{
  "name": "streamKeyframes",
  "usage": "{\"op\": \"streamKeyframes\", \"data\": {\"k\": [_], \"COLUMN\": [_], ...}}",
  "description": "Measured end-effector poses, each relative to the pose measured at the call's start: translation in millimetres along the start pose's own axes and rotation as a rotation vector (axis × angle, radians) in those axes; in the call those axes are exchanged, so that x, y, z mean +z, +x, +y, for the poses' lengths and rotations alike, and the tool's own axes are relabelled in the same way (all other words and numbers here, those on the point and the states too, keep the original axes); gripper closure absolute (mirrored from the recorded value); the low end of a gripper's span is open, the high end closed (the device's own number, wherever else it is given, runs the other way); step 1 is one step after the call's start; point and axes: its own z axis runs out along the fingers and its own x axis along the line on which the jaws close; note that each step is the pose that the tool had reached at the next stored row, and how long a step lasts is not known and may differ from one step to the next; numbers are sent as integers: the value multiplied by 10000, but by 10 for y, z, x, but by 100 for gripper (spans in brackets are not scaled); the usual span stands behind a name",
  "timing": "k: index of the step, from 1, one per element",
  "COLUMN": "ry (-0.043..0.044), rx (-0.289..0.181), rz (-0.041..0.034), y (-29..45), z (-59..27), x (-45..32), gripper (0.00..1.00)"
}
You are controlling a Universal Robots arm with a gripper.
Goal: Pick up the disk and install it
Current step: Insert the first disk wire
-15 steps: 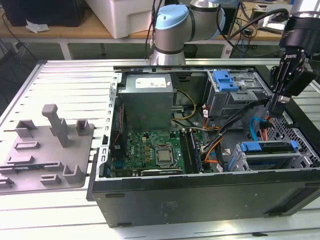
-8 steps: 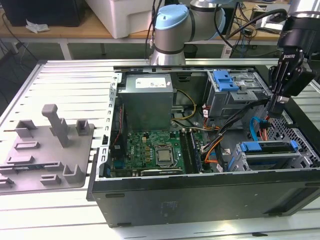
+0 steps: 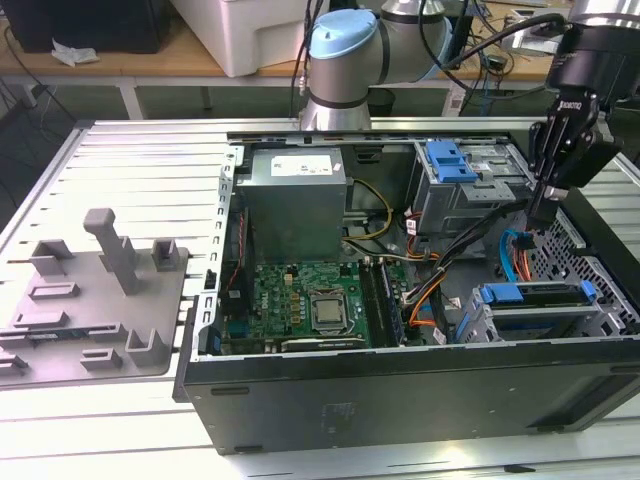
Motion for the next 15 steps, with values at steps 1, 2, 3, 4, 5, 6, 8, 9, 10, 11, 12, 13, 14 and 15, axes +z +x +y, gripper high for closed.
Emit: {"op": "streamKeyframes", "data": {"k": [1,2,3,4,5,6,8,9,10,11,12,13,14,15], "ry": [-2,-3,-3,0,3,7,15,19,23,26,27,27,27,27], "rx": [-10,-23,-35,-43,-57,-68,-88,-98,-109,-124,-134,-142,-150,-159], "rz": [-66,-146,-214,-257,-318,-361,-426,-457,-493,-544,-584,-615,-646,-682], "y": [6,16,28,41,65,91,155,201,248,299,330,351,373,394], "z": [2,4,6,7,7,4,-5,-11,-17,-24,-29,-32,-35,-38], "x": [-4,-11,-18,-27,-33,-25,5,26,49,73,87,98,108,119], "gripper": [83,83,83,83,83,83,83,83,83,83,83,83,83,83]}}
